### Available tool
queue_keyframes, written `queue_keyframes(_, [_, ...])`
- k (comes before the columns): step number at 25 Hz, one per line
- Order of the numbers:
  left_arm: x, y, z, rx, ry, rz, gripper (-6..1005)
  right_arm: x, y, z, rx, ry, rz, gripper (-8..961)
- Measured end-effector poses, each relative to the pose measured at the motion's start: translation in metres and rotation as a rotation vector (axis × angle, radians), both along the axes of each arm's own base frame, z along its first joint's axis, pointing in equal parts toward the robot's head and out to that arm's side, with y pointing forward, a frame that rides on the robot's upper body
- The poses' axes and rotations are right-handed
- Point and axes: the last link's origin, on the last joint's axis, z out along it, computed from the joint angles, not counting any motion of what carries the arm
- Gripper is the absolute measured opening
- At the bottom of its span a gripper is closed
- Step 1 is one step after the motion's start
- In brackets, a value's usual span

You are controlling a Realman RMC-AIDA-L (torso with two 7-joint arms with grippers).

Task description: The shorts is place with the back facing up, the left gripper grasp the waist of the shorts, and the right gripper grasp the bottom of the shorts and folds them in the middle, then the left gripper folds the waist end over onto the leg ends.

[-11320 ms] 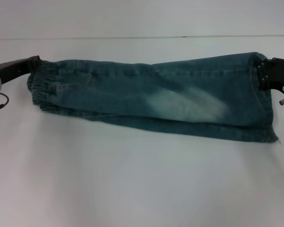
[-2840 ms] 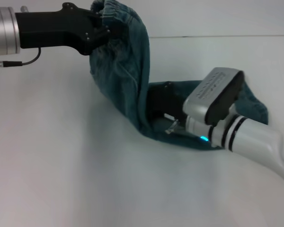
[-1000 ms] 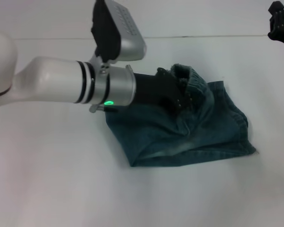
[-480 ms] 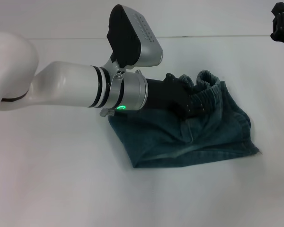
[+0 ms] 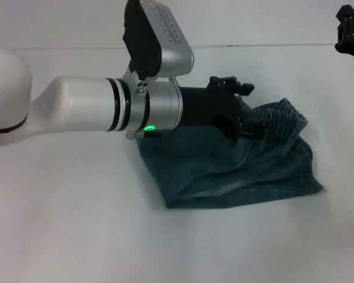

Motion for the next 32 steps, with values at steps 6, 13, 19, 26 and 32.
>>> queue_keyframes(6, [-0.003,-0.002,0.012,0.027,-0.101,0.006,871,0.005,-0.003,0.000,-0.008,0.002,-0.014,1])
queue_keyframes(13, [-0.042,-0.015,0.048,0.010,-0.252,0.108,934,0.002,-0.015,0.023,-0.205,0.008,0.134,1])
queue_keyframes(19, [-0.102,-0.037,0.082,0.076,-0.348,0.265,934,-0.012,-0.036,0.051,-0.449,-0.081,0.306,31])
queue_keyframes(26, [-0.153,-0.072,0.100,0.063,-0.321,0.372,934,-0.014,-0.060,0.059,-0.757,-0.313,0.385,273])
queue_keyframes(32, [-0.175,-0.088,0.097,0.000,-0.214,0.440,934,0.004,-0.078,0.045,-0.901,-0.518,0.411,444])
